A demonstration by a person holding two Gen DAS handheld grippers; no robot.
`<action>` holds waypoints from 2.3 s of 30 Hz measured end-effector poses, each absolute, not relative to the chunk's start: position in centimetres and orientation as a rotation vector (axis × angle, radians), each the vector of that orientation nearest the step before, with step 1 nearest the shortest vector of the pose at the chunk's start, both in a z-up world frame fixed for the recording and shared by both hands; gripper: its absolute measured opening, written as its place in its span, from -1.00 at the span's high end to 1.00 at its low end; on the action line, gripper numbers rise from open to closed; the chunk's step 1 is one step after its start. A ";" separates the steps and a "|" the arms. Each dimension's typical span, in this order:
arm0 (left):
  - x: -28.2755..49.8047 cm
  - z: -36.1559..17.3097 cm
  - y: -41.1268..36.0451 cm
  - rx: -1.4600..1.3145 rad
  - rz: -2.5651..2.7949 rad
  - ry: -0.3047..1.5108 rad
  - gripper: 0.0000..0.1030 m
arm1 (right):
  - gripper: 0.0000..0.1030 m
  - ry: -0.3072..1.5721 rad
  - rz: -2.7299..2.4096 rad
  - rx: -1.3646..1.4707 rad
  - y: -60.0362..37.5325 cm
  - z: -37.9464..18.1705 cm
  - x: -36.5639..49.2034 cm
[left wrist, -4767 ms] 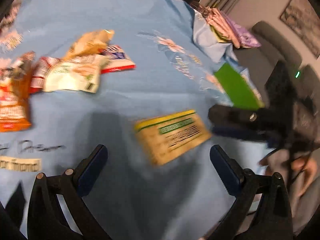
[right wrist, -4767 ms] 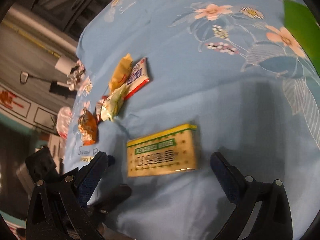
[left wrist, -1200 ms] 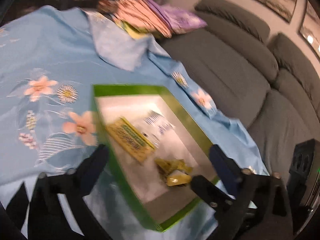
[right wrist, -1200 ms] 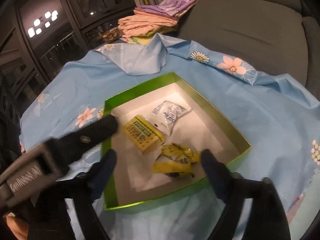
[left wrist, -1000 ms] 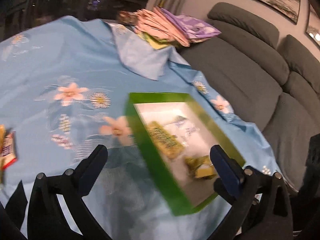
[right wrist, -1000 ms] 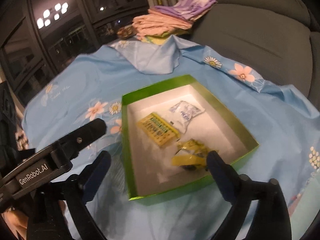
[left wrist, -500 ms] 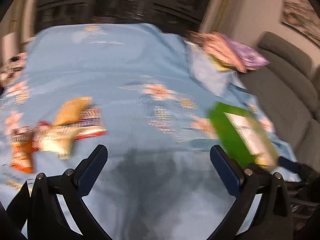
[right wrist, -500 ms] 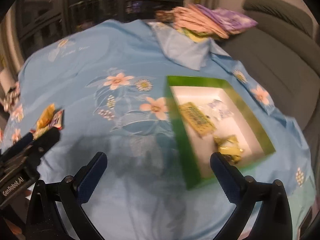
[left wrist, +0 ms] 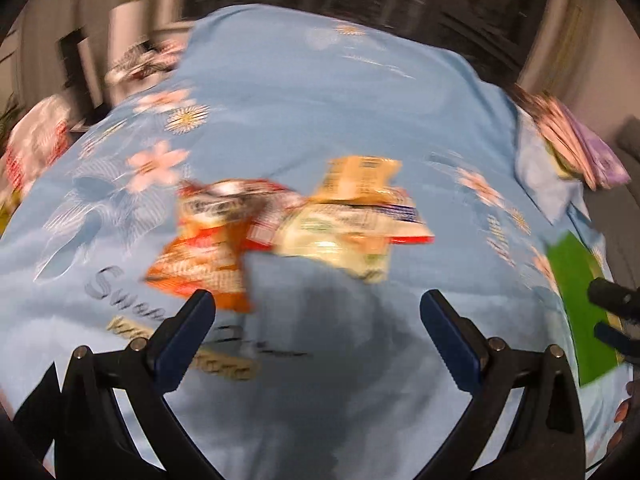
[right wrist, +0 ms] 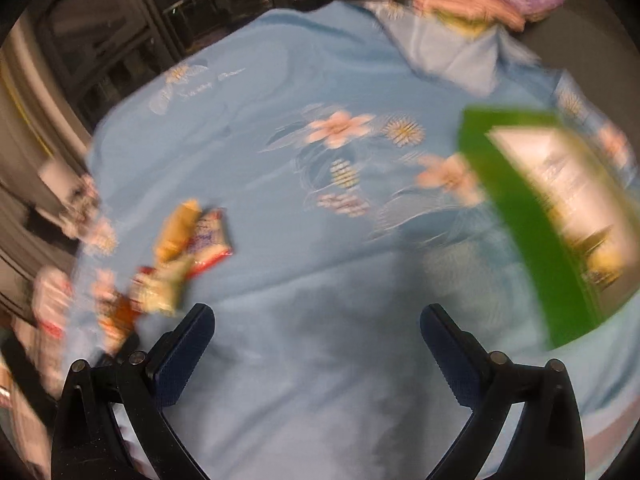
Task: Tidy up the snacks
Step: 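Move the right gripper back and grasp the yellow bread bag, then lift the yellow bread bag and regrasp it on the table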
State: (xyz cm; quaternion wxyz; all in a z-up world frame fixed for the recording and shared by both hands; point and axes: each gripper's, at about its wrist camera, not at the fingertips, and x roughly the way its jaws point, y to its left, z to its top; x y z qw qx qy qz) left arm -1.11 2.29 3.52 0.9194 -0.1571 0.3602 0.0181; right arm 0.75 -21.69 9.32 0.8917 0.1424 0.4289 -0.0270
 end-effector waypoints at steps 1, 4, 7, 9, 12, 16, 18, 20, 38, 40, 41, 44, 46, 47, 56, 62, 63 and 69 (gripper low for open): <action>-1.5 3.3 3.2 -0.351 0.045 0.735 -0.99 | -0.99 0.897 -0.022 0.347 -21.5 8.8 1.3; -1.9 3.4 4.9 -0.351 0.051 0.729 -0.99 | -0.99 0.920 0.004 0.397 -20.1 7.3 3.0; -2.2 4.1 5.3 -0.243 0.089 0.687 -0.99 | -0.99 0.933 0.005 0.375 -18.0 6.6 5.0; -2.6 4.6 5.8 -0.199 0.129 0.648 -0.99 | -0.99 0.941 0.027 0.364 -16.4 6.5 6.5; -2.2 4.4 7.6 -0.282 0.103 0.653 -0.99 | -0.99 0.942 0.036 0.278 -13.1 6.8 9.8; -1.9 4.2 9.3 -0.389 0.088 0.674 -0.99 | -0.99 0.946 0.052 0.143 -8.7 7.3 14.1; -1.8 4.0 9.8 -0.386 0.127 0.690 -0.99 | -0.99 0.978 0.109 0.185 -7.1 7.0 16.3; -1.8 3.7 10.5 -0.410 0.147 0.697 -0.99 | -0.99 1.019 0.172 0.240 -5.7 6.1 18.3; -1.7 2.6 13.2 -0.477 0.113 0.761 -0.99 | -0.08 1.051 0.079 0.141 -2.6 1.3 20.5; -1.9 3.1 12.8 -0.443 0.111 0.740 -0.99 | -0.08 1.050 0.131 0.228 -4.0 1.9 18.9; -2.0 3.2 12.6 -0.432 0.099 0.733 -0.99 | -0.08 1.039 0.137 0.237 -4.5 2.3 17.8; -2.0 3.3 11.6 -0.415 0.032 0.743 -0.99 | -0.09 1.006 0.154 0.205 -6.2 3.4 12.9; -1.8 3.1 10.5 -0.399 -0.004 0.773 -0.99 | -0.09 1.008 0.162 0.168 -7.2 3.5 9.4; -1.9 3.0 10.0 -0.386 -0.017 0.780 -0.99 | -0.09 1.023 0.157 0.162 -7.9 3.4 8.0; -2.3 1.4 4.2 -0.374 -0.195 0.879 -0.99 | -0.62 0.962 0.162 0.551 -17.1 0.9 2.9; -2.1 0.9 0.3 -0.416 -0.374 0.922 -0.99 | -0.62 0.939 0.265 0.622 -18.3 -0.2 2.5; -2.1 0.8 -0.5 -0.414 -0.396 0.932 -0.99 | -0.62 0.937 0.290 0.588 -17.6 -0.1 2.7; -2.2 0.3 -2.3 -0.344 -0.335 0.893 -0.99 | -0.62 0.951 0.357 0.541 -16.1 -0.9 4.0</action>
